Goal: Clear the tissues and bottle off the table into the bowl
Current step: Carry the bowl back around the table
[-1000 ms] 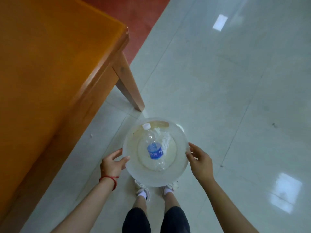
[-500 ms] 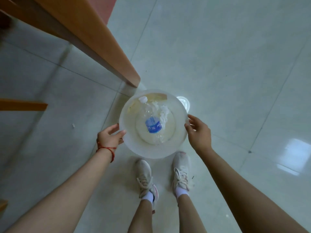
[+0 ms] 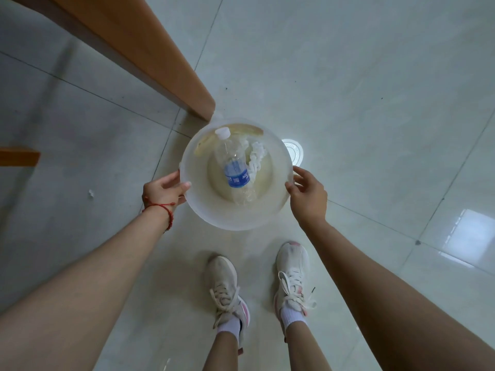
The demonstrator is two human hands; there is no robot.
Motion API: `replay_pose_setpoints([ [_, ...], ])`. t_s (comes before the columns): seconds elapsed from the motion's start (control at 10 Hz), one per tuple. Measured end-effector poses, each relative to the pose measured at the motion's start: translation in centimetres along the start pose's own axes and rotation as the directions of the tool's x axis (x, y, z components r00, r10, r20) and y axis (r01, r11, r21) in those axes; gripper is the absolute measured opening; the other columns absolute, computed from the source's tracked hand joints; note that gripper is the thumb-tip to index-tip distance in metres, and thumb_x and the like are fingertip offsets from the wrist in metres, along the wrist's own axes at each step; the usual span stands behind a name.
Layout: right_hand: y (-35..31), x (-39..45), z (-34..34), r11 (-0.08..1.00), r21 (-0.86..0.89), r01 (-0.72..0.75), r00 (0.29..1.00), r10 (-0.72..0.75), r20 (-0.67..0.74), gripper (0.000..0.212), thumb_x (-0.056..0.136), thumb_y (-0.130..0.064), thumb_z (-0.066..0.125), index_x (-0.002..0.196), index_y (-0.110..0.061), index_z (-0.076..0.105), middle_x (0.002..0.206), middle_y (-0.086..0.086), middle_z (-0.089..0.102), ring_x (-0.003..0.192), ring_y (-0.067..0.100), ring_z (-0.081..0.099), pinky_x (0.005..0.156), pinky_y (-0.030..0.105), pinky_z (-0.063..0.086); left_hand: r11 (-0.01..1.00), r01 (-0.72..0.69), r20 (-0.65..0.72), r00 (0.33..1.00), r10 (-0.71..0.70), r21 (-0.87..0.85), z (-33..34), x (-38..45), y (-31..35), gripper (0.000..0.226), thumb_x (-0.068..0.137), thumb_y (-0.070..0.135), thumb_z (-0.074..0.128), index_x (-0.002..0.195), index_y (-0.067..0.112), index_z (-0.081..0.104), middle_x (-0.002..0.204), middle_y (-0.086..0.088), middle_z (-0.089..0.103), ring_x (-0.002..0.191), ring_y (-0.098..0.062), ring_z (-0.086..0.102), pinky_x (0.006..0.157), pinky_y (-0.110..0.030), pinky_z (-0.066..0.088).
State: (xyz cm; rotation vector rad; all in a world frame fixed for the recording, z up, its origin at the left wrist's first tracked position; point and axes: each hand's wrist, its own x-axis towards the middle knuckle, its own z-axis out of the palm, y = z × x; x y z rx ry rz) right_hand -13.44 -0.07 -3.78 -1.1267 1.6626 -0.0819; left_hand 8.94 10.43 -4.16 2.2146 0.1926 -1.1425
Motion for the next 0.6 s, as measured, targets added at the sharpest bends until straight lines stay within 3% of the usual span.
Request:
replay_pose_setpoints([
  [0.1,0.5,0.1,0.4,1.000,0.004,0.026,1.000,-0.026,0.006,0.038,0.085,-0.013,0.056,0.122,-0.022,0.056,0.114,0.005,0.066,0.092,0.011,0.060,0.084,0.025,0.044,1.000,-0.002,-0.008,1.000,0.002,-0.026,-0.1,0.3,-0.7,0.050,0.079,-0.003,0.064,0.127,0.001,0.051,0.128,-0.019,0.058,0.099,-0.027,0.061,0.087,-0.035,0.050],
  [0.3,-0.3,-0.6,-0.5,0.999,0.013,0.033,0.999,-0.034,0.024,0.042,0.085,-0.019,0.061,0.126,-0.017,0.052,0.121,0.005,0.064,0.108,0.013,0.059,0.088,0.021,0.040,0.998,0.052,-0.047,0.997,-0.053,-0.028,-0.7,-0.9,0.0,0.062,0.076,0.007,0.070,0.131,-0.001,0.044,0.132,-0.020,0.054,0.107,-0.032,0.061,0.084,-0.036,0.051],
  [0.6,-5.6,-6.1,-4.6,0.996,-0.084,0.039,0.997,-0.033,0.075,0.039,0.089,-0.032,0.054,0.123,-0.013,0.055,0.125,0.004,0.062,0.110,0.018,0.059,0.085,0.022,0.039,0.998,0.030,-0.058,0.998,-0.028,0.046,-1.9,-9.1,3.8,0.055,0.076,0.020,0.071,0.123,-0.002,0.053,0.121,-0.022,0.063,0.109,-0.031,0.062,0.099,-0.043,0.048],
])
